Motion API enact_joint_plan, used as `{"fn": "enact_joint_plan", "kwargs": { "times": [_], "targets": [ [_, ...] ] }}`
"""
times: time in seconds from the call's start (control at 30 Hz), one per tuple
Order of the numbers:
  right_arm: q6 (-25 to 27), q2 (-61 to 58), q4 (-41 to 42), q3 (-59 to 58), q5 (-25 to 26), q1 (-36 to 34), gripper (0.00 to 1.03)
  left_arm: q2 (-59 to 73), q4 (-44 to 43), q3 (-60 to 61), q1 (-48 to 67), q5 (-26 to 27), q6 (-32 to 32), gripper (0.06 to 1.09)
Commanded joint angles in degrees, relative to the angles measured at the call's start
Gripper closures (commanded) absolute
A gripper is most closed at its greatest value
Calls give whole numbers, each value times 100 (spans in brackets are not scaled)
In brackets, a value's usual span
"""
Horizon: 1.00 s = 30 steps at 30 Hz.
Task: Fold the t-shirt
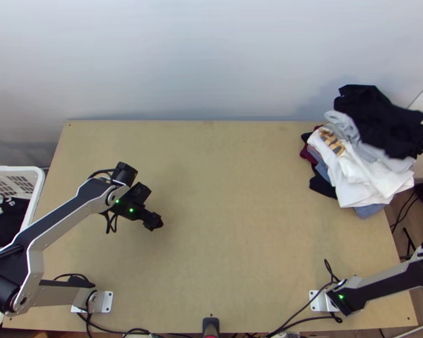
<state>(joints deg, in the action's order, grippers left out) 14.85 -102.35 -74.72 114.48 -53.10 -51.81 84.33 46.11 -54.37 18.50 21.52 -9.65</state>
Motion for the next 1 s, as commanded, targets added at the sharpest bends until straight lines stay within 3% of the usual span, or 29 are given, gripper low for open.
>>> {"fn": "enact_joint_plan", "kwargs": {
  "times": [0.0,0.07,0.1,0.2,0.77,0.97],
  "targets": [
    [-2628,-1499,4264,699,960,655,32,-400,4,401,-101,-113,-2,10],
    [-2540,-2861,3649,1789,880,1217,73,-515,4,787,-145,-139,-37,10],
    [-2320,-2975,3534,1754,889,1446,87,-638,56,972,-180,-253,-81,10],
    [-1854,-2316,3517,743,1056,1859,100,-1147,109,1183,-286,-289,-72,10],
    [-1722,-752,3526,-971,1074,2668,100,-1130,12,831,-215,-420,-28,10],
    [-1547,-374,3596,-1560,1302,2852,100,-1350,30,849,-312,-517,-98,10]
  ]
}}
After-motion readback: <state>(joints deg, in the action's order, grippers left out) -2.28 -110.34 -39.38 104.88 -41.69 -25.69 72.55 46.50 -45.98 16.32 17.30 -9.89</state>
